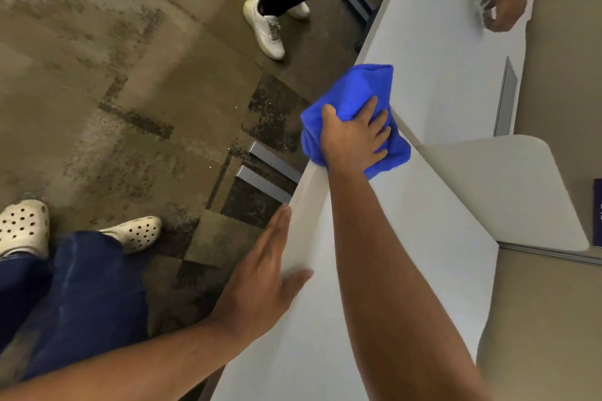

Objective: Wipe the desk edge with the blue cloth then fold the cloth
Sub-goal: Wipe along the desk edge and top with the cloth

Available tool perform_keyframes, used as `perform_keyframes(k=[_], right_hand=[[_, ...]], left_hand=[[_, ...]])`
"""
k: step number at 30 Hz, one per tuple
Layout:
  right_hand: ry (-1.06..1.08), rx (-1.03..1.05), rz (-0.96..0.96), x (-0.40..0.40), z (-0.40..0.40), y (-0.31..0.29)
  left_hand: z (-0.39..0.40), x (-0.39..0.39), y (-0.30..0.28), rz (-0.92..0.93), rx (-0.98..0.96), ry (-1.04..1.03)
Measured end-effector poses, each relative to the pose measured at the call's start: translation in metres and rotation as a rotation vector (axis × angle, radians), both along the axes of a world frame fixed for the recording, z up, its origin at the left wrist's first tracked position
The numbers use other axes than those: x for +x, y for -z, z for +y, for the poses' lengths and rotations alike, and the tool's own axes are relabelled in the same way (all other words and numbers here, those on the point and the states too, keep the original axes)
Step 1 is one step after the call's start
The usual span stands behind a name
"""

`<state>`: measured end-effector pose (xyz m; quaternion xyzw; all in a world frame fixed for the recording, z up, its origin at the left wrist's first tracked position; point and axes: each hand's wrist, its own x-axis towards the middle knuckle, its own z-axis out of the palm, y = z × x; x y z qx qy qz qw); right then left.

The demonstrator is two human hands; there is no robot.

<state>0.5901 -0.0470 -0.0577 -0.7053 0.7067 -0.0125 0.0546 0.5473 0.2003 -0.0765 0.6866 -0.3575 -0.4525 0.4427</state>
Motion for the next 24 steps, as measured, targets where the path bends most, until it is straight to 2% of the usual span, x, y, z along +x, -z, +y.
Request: perform_keyframes(k=[7,12,15,20,24], right_hand=[[-0.269,-0.044,0.079,-0.036,0.032,0.001],[-0.312,0.012,0.093,-0.067,0.08,-0.005],[-0.29,0.041,0.091,-0.083,0.105,-0.009],[-0.246,0.118,0.012,-0.088,0.12,-0.019],[-0.192,0.173,-0.026,-0.075,0.115,-0.026]], left_hand=[[0.002,0.0,0.006,-0.025,-0.058,-0.004],[-0.002,0.003,-0.001,-0.105,-0.061,0.014],[0.002,0.016,-0.013,-0.238,-0.024,0.155],[0.026,0.088,-0.035,-0.496,0.087,0.634],[0.005,0.131,-0.047,-0.584,0.013,0.559]])
